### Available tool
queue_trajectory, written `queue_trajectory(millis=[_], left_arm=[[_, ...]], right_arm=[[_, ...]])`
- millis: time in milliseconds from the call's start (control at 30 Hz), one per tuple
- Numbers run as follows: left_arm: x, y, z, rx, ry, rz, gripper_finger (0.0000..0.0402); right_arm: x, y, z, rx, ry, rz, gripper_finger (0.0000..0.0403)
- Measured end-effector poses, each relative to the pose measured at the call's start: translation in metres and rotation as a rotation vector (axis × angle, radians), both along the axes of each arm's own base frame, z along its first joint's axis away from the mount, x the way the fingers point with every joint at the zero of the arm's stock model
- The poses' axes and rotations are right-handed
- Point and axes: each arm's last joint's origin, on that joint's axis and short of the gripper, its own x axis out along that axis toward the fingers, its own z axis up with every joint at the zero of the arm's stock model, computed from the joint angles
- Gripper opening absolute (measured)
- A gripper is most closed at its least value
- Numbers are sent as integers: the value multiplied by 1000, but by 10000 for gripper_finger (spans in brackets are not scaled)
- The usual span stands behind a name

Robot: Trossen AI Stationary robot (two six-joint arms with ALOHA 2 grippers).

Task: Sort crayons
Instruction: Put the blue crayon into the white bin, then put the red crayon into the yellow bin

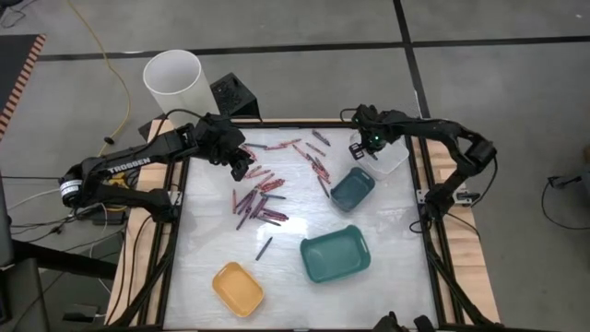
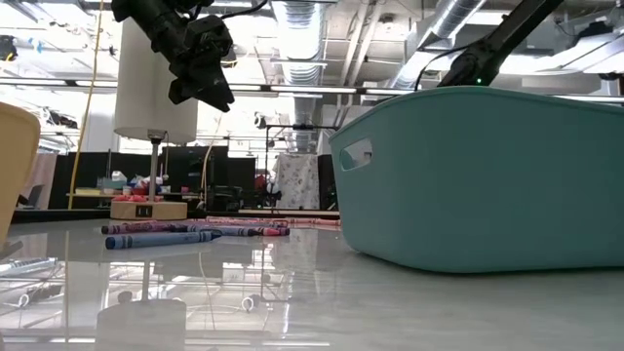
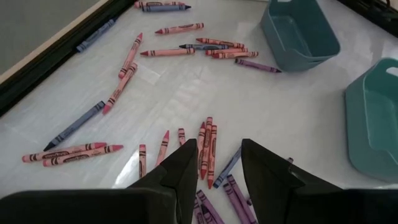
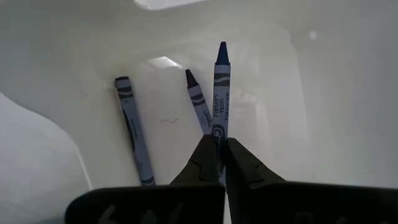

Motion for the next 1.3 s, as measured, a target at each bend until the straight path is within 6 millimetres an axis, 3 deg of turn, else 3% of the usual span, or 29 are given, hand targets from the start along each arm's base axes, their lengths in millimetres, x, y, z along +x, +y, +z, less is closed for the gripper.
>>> queue_trajectory(millis=[467,900,1067,1300], left_arm=[[0,0,0,2,1,-2,112],[0,0,0,2,1,-3,112],[0,0,0,2,1,-3,112],[0,0,0,2,1,-2,112]], right_arm=[[4,3,3,-18,23,43,14],[8,3,12,-13,31,72,142],[11,9,13,5,51,101,166],[27,16,46,3,51,157,160]])
